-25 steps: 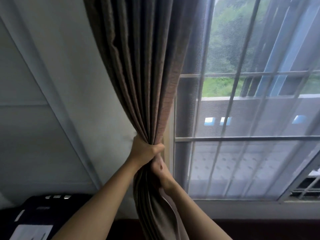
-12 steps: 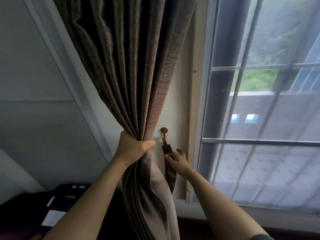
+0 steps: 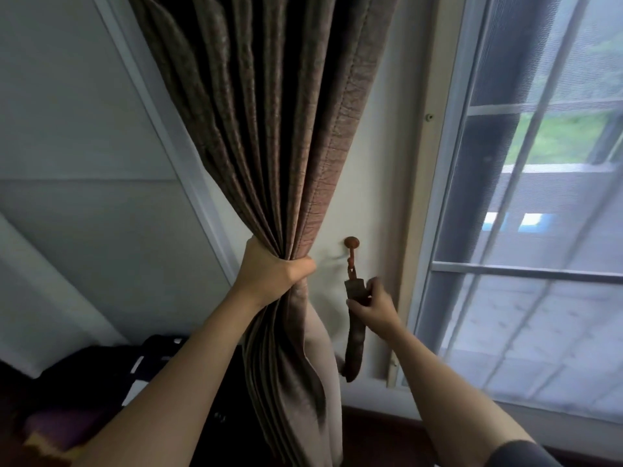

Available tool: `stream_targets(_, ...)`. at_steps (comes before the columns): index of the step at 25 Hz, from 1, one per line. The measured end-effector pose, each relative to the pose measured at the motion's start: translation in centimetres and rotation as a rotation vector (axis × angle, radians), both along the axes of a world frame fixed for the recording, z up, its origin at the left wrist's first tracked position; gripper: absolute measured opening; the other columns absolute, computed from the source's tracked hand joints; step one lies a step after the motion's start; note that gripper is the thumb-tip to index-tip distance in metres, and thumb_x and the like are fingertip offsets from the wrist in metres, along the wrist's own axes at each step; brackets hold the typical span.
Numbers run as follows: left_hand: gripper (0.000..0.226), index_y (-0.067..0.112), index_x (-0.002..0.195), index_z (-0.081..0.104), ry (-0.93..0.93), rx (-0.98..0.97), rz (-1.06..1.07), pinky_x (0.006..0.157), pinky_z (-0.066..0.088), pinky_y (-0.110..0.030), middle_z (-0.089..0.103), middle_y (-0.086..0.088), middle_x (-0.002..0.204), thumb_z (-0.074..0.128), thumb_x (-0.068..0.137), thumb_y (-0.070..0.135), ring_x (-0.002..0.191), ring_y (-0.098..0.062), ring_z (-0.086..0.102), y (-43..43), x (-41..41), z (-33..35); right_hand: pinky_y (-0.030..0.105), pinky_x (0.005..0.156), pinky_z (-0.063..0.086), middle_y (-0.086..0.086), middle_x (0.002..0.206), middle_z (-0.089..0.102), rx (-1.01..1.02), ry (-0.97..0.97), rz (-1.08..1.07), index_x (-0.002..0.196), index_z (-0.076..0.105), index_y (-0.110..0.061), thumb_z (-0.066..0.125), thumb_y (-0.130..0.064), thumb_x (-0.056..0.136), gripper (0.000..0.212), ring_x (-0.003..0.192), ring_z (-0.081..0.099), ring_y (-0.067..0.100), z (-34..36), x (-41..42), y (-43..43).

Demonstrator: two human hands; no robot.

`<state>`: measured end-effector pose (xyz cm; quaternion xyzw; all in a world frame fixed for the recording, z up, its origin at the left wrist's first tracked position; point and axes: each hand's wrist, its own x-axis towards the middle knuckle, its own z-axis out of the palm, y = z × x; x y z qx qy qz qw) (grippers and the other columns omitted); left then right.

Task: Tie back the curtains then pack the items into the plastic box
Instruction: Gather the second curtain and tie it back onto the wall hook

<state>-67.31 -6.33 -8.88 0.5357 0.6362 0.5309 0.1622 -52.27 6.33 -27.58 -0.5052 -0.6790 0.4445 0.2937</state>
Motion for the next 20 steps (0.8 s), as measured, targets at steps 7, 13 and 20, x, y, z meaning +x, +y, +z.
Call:
stream_targets(7, 0.024, 0.017, 0.048, 0.054, -0.101, -0.051, -0.139, 0.051, 0.042, -0.018, 0.053, 0.012, 0.050, 0.068, 0.059, 0.001, 0.050, -0.002, 0.052, 0.9, 5.1, -0.8, 0.029, 0.054, 0.039, -0.006, 0.056, 0.051, -0.017, -0.098, 0.044, 0.061, 0.052, -0.019, 0.057, -0.041, 0.091, 0.037, 0.056, 0.050, 0.012, -0.6, 7.4, -0.6)
stream_targets(13, 0.023, 0.018, 0.051, 0.052, -0.197, -0.067, -0.162, 0.051, 0.043, -0.015, 0.055, 0.014, 0.050, 0.071, 0.056, 0.007, 0.050, 0.000, 0.052, 2.5, 13.2, -2.8, 0.030, 0.052, 0.030, -0.008, 0.052, 0.038, 0.110, -0.158, 0.000, 0.055, 0.046, -0.014, 0.053, -0.042, 0.093, 0.047, 0.052, 0.036, 0.007, 2.7, 16.3, 0.7)
stream_targets(20, 0.018, 0.005, 0.074, 0.064, -0.188, -0.038, -0.166, 0.061, 0.053, -0.021, 0.065, 0.000, 0.068, 0.073, 0.061, 0.012, 0.067, -0.015, 0.065, 5.4, 18.1, -3.9, 0.016, 0.052, 0.033, -0.008, 0.054, 0.049, 0.136, -0.032, 0.043, 0.067, 0.061, -0.001, 0.068, -0.016, 0.086, 0.025, 0.051, 0.043, -0.002, 8.3, 22.3, 1.0)
